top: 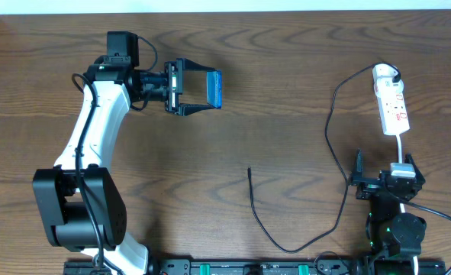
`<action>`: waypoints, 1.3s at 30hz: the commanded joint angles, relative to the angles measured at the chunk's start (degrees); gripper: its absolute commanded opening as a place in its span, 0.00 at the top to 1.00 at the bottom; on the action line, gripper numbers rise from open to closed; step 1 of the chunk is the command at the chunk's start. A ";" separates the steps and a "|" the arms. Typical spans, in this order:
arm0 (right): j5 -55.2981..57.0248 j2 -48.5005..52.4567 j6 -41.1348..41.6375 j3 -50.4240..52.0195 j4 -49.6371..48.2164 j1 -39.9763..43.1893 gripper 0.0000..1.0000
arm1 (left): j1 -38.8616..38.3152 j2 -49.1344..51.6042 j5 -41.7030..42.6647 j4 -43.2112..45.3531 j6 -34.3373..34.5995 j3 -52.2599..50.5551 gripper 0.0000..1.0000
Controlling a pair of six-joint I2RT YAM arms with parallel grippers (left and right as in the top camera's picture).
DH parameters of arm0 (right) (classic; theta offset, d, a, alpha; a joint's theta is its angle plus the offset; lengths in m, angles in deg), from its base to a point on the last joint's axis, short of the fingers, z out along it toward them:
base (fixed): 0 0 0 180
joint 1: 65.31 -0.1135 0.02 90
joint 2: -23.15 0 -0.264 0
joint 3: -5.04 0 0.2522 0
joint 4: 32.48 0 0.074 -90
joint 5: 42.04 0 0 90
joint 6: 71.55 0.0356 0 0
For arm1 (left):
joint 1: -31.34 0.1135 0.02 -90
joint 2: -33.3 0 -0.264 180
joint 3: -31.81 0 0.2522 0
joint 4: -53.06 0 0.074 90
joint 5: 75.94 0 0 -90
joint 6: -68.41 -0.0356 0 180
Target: Plug charger to phone and switch on socket
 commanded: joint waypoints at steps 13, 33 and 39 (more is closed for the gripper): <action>0.04 -0.31 -0.74 0.04 0.17 -0.17 0.01 | 0.35 -2.01 2.25 0.07 -2.08 0.00 0.93; 0.04 -0.31 -0.74 0.04 0.17 -0.17 0.01 | 0.35 -1.99 -19.91 0.07 -22.43 0.00 0.93; 0.04 -0.31 -0.72 0.04 0.17 -0.17 0.01 | 0.33 -1.99 -26.08 0.07 -22.53 0.00 0.92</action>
